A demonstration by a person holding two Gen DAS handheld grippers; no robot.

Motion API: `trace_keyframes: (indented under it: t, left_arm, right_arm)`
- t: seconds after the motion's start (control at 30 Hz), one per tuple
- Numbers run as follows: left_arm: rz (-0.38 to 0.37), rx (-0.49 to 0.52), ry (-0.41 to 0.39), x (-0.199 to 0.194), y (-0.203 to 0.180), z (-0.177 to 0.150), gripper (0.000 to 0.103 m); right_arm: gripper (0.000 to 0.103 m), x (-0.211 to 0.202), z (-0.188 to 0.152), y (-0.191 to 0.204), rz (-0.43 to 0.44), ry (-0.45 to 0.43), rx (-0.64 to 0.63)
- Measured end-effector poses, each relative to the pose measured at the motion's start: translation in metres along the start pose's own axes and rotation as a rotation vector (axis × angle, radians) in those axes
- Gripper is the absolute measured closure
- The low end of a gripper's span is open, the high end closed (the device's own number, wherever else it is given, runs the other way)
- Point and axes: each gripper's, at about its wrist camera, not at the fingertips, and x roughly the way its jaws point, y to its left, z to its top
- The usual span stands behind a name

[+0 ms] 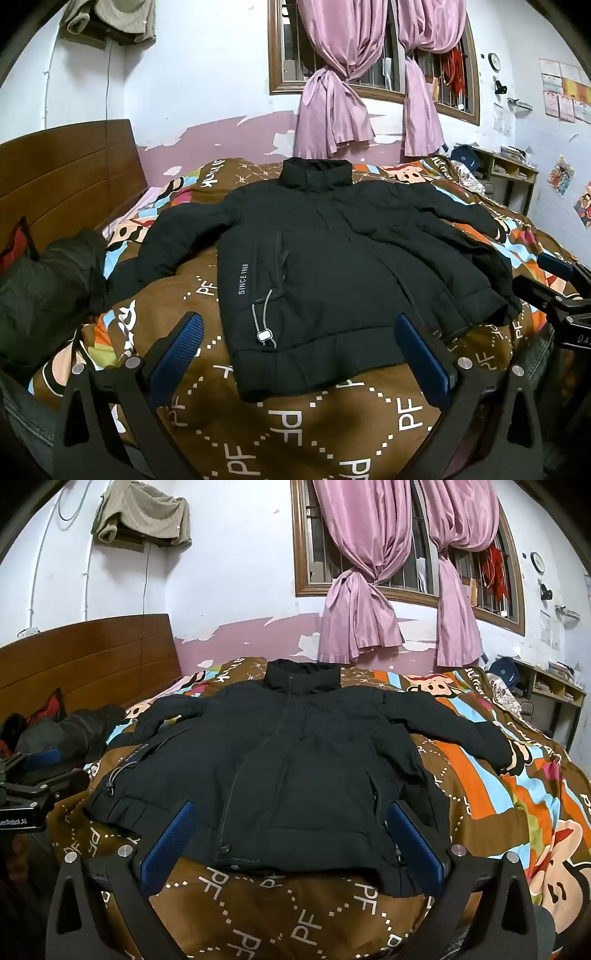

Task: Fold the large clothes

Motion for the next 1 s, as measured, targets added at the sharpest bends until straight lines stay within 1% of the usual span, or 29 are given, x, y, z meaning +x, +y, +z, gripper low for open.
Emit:
trace_keyframes:
  t: [1.0]
  left_arm:
    - [-0.003, -0.004, 0.005, 0.0000, 0.0000, 0.0000, 0.002]
  right_arm:
    - [0.000, 0.0018, 0.0000, 0.0015, -0.002, 0.012, -0.003]
